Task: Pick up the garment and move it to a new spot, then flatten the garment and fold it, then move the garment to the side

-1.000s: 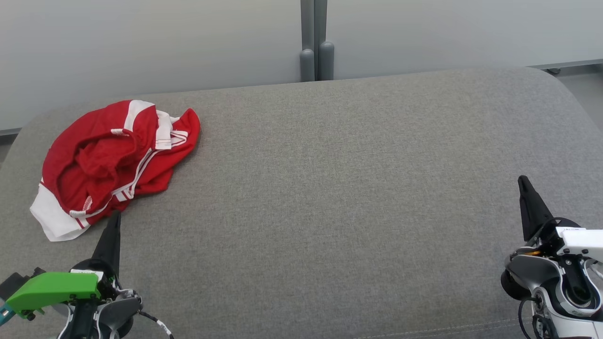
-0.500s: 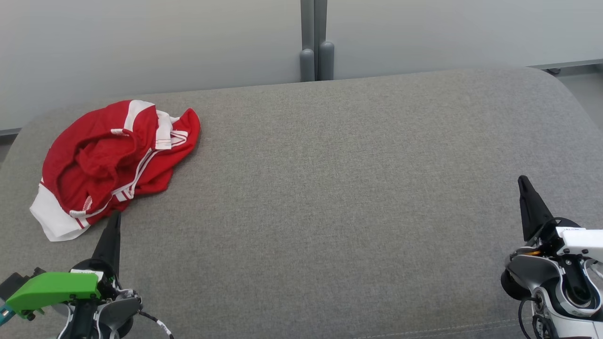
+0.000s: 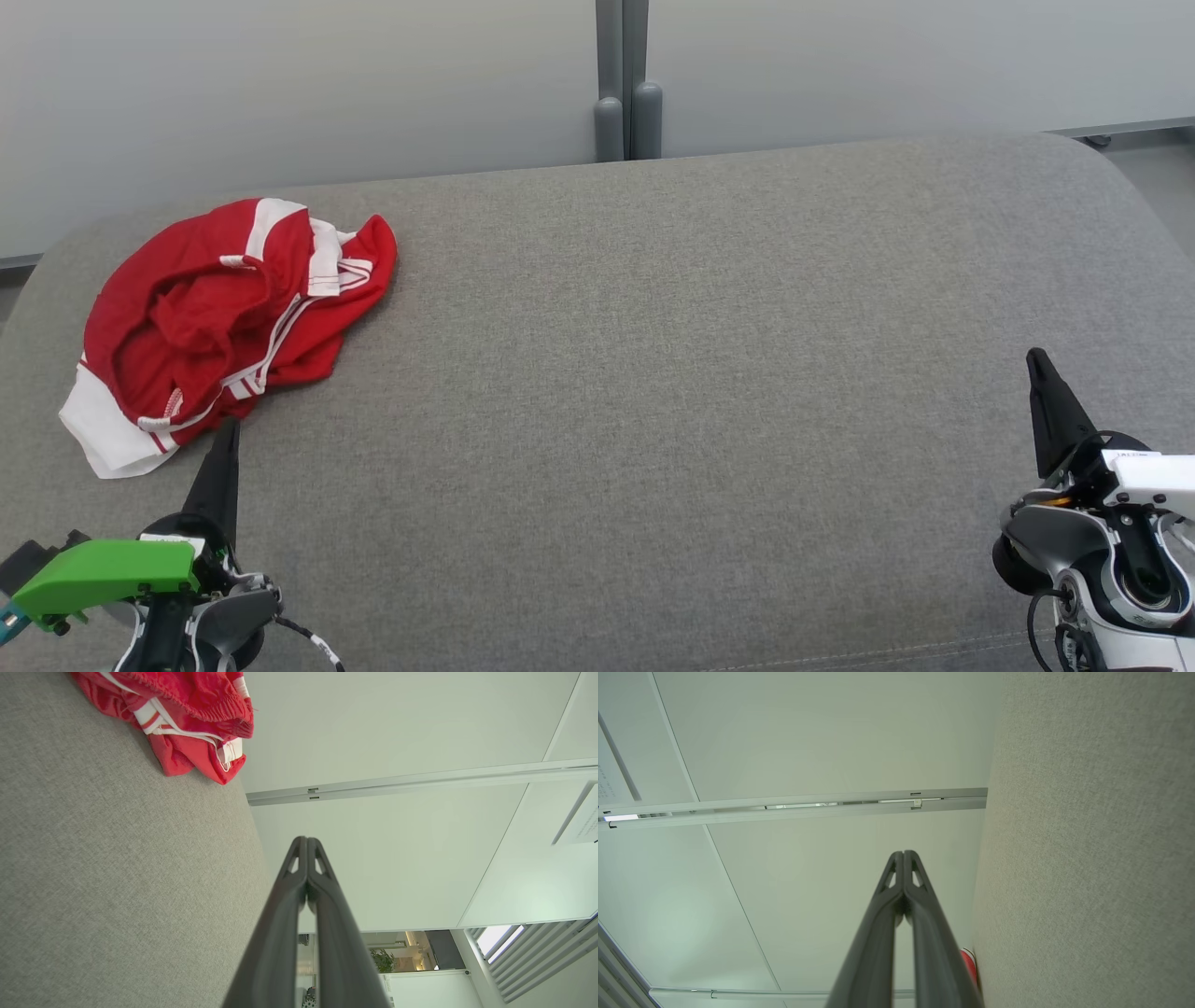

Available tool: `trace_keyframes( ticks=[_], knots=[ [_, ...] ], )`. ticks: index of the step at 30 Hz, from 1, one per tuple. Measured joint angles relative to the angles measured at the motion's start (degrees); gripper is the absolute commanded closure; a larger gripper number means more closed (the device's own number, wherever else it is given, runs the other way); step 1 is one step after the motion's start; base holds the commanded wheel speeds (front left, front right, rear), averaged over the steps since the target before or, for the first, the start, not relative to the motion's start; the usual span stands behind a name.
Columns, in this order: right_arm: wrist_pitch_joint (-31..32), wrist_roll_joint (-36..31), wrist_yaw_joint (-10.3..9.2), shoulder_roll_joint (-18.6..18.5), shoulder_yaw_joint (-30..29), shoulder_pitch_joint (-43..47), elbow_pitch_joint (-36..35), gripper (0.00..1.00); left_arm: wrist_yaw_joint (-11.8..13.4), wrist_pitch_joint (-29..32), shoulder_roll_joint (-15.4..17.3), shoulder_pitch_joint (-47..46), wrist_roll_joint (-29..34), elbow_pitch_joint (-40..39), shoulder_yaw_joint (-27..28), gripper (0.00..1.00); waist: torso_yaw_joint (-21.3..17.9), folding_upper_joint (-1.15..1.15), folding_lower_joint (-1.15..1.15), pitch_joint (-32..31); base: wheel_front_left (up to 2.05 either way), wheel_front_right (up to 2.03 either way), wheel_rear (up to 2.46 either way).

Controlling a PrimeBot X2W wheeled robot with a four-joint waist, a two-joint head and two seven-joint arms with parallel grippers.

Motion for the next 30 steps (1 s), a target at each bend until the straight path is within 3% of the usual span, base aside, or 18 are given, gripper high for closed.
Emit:
trace_keyframes(
  ticks=[12,13,30],
  knots=[
    [-0.02,0.01,-0.14,0.67,0.13,0.96,1.54,1.0,0.0,0.02,-0.48,1.07,0.01,1.54,0.01,1.0,0.0,0.0,0.0,0.0,0.0,0.0,0.0],
    [-0.02,0.01,-0.16,0.94,0.24,1.62,2.19,0.0,0.0,0.02,-0.82,1.75,0.01,2.35,0.01,0.0,0.0,0.0,0.0,0.0,0.0,0.0,0.0],
    [-1.86,-1.64,0.01,1.48,2.04,2.8,1.43,0.0,-0.12,-2.27,-1.27,2.91,0.19,2.43,-1.2,0.0,0.06,0.0,0.0,0.14,0.0,0.0,0.0]
  ],
)
